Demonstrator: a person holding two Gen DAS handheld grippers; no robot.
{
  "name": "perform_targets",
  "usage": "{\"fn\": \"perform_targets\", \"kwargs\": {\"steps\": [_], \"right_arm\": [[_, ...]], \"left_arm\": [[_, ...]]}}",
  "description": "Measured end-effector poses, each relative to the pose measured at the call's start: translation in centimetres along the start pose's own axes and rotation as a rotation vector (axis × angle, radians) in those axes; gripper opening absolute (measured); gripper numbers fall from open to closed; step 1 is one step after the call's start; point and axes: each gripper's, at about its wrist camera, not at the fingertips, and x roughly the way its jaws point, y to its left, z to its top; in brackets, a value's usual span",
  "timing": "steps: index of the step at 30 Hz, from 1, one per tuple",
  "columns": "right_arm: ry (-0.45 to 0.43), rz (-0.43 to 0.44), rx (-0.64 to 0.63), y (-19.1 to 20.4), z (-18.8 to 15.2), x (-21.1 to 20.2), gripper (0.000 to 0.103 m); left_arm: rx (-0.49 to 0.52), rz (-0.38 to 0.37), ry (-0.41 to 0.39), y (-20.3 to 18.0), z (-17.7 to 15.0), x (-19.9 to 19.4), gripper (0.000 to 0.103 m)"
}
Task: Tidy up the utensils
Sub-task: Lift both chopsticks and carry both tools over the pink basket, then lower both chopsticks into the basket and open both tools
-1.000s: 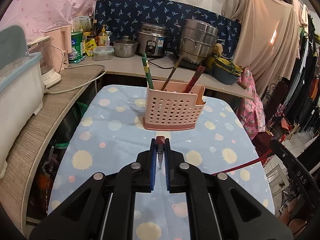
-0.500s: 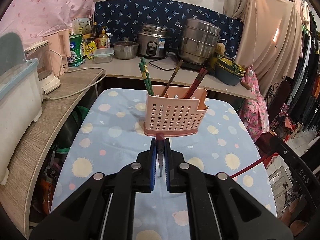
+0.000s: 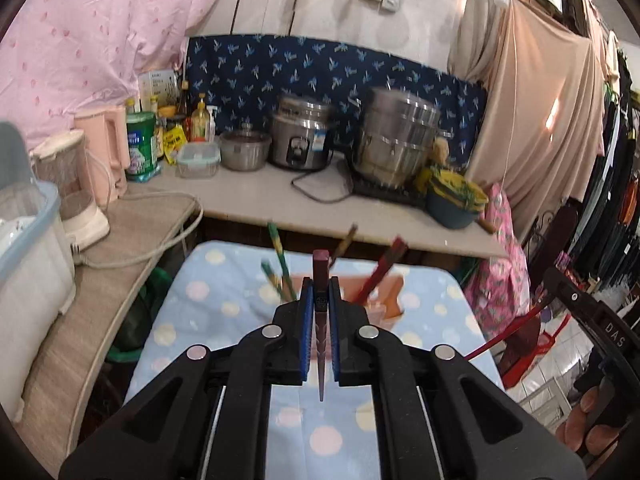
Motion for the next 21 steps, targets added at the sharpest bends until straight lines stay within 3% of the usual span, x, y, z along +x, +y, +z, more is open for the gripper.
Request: {"fn": "perform_targets", "kwargs": {"steps": [7,11,15,21], "right_arm": [[-0.069,0.044,0.034,1.2,5.0,3.3,0.007],[-0.088,0.046,0.051,1.7,6.7,5.5,0.007],[-0.074,0.038,0.053,1.7,7.0,8.2,0.007],[0.0,0.002,0.024,1.0,4.6,12.0,0.007]], "left_arm": [[-0.011,0.001,-0.112,-0.4,5.9,0.7,0.007],[-0.013,0.015,-0.144,-0.5,7.6,1.9,0.007],[-0.017,0.025,-0.141,-0.3,8.2,3.8,0.007],[-0.016,0.034,-0.079,0.3,6.7,6.8,0.007]]}}
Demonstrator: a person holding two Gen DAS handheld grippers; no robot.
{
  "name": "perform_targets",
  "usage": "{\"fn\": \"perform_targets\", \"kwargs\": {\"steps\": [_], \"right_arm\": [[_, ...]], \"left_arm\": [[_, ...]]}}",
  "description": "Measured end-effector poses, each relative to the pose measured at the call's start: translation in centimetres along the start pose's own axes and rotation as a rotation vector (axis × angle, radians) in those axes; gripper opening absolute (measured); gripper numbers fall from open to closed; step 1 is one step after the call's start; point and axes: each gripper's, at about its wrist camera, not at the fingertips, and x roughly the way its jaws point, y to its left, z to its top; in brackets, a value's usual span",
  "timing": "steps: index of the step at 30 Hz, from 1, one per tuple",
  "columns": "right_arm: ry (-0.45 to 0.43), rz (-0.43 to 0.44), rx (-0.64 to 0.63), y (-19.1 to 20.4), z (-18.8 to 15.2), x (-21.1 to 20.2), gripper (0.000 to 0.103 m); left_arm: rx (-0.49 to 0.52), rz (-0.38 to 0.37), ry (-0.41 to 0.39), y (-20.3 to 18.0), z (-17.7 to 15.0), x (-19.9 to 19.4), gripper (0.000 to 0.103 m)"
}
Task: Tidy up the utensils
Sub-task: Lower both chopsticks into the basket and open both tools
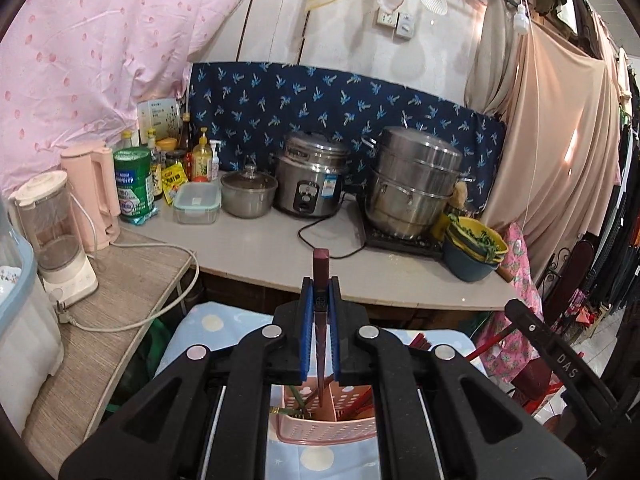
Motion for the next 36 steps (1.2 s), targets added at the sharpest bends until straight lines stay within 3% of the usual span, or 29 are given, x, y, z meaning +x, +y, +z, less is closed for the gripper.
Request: {"fn": "perform_targets", "kwargs": {"steps": [12,15,17,19,27,31,36], "right_arm": [[0.086,-0.049,-0.032,-1.2,-3.1,3.7,0.007],[0.078,-0.061,-0.055,-1.0,-3.4,3.5,0.014],[0.074,-0.062,-0.066,-0.8,-3.4,3.1,0.022],[0.064,-0.062,-0.069,-0.7,-3.4,2.6,0.031],[0.046,-0.056,-0.094,0.1,-3.4,0.7,0.046],[0.047,-0.058,-0.116,0.7,-3.8,-0.2,0.051],[0.052,-0.081,-0.162,1.3,-4.9,-1.7,0.059]], "left_arm": [[0.008,0.008,0.077,0.2,-2.7,3.3,0.007],[0.018,0.008,0.076,0.1,-3.2,3.5,0.008],[0.029,0.024,0.074,0.0,-3.5,3.5,0.016],[0.026,0.036,0.072,-0.1,-3.7,3.4,0.037],[0.058,0.069,0.057,-0.7,-4.3,2.2,0.04],[0.07,0.089,0.045,-1.0,-4.7,1.3,0.052],[0.099,0.118,0.036,-1.4,-5.5,0.1,0.053]]}}
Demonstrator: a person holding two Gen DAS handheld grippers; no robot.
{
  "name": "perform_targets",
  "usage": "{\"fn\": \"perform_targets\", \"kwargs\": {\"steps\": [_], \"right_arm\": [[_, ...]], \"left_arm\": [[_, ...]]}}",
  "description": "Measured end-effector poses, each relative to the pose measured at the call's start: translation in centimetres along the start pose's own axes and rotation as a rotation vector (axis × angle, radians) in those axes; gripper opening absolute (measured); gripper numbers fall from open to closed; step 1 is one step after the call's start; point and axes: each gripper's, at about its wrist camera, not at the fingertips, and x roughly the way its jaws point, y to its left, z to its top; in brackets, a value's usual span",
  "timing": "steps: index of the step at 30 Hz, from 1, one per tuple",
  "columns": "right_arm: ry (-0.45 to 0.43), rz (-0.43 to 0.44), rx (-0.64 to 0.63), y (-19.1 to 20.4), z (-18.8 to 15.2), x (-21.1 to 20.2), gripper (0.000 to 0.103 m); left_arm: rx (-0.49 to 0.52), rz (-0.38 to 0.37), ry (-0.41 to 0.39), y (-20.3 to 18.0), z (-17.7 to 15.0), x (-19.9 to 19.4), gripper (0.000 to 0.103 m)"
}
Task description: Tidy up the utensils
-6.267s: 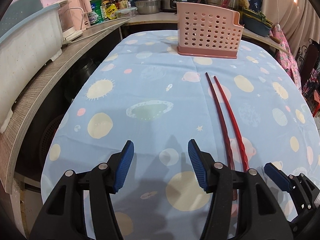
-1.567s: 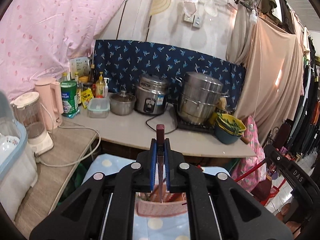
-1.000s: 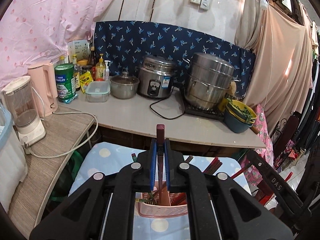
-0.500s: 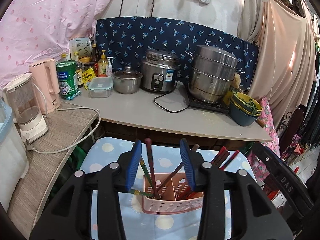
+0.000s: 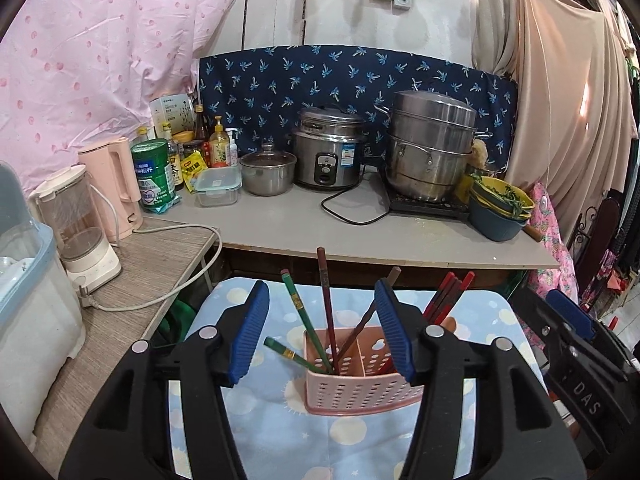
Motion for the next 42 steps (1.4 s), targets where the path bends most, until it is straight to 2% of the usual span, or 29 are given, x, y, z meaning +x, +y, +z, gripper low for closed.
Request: {"fn": "perform_targets", "kwargs": {"steps": [4,11,18,32,42], "right_arm": [[0.026,-0.037,-0.026,0.3,-1.3,-1.1,0.061],[0.074,-0.087,-0.076,0.6,-4.3,-3.5,0.067],[0.116,-0.103,-0.083,0.5,-7.6,-5.9,0.071],[0.187,-0.154,-0.069,-0.4,-12.9,-9.0,0.074],[0.22,-0.181,-0.101,0.1,-15.1,-9.6,0.078]], "left_arm": [[0.014,0.013,0.005,-0.1,-1.2,-0.9,0.063],[0.054,0.04,0.039,-0.4,-4.3,-2.4,0.066],[0.068,0.038,0.07,-0.7,-7.5,-4.1,0.078],[0.091,0.047,0.145,-0.8,-13.1,-6.0,0.086],[0.091,0.043,0.188,-0.5,-15.5,-6.3,0.087]]}}
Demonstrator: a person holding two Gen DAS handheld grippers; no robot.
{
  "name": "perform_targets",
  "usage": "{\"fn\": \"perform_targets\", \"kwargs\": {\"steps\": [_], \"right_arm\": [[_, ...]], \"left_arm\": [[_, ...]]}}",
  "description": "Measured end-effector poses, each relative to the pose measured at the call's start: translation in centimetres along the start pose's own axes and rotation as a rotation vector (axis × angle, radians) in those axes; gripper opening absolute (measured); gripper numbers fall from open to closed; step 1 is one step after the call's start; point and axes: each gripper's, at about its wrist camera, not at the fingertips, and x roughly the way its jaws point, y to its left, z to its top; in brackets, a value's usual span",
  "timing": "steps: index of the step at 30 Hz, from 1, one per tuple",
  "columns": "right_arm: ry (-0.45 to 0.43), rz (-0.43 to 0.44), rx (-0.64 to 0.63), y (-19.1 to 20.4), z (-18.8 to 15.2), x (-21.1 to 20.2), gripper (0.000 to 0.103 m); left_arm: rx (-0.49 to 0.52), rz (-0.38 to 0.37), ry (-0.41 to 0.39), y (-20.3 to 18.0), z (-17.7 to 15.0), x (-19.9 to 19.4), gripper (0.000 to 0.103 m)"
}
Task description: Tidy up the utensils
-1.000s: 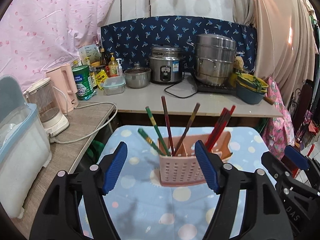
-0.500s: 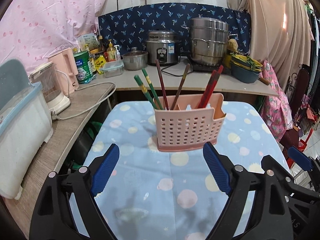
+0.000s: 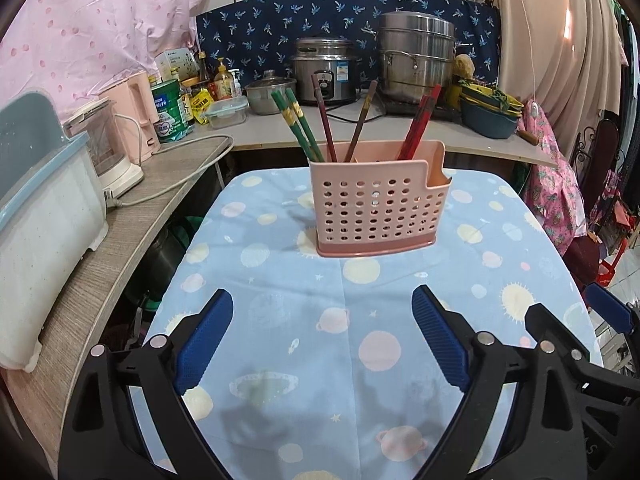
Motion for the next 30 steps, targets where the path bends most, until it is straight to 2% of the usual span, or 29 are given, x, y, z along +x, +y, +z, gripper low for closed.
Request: {"fn": "perform_targets", "kwargs": {"steps": [10,13,30], "right_arm": [[0.025,-0.019,-0.014,0.6,-0.9,0.4,0.081],[0.033,-0.022,-0.009,0.6,-0.9,0.5,0.084],[0.037,-0.045,-0.013,0.7,-0.6,2.3,0.085]], "left_arm": [[-0.015,0.003,0.033,0.6,-1.4,0.6,0.087],[-0.016,0.004,0.036,0.7,-1.4,0.7,0.087],[-0.029,-0.002,0.076,0.9,-1.0,2.9,0.091]]}}
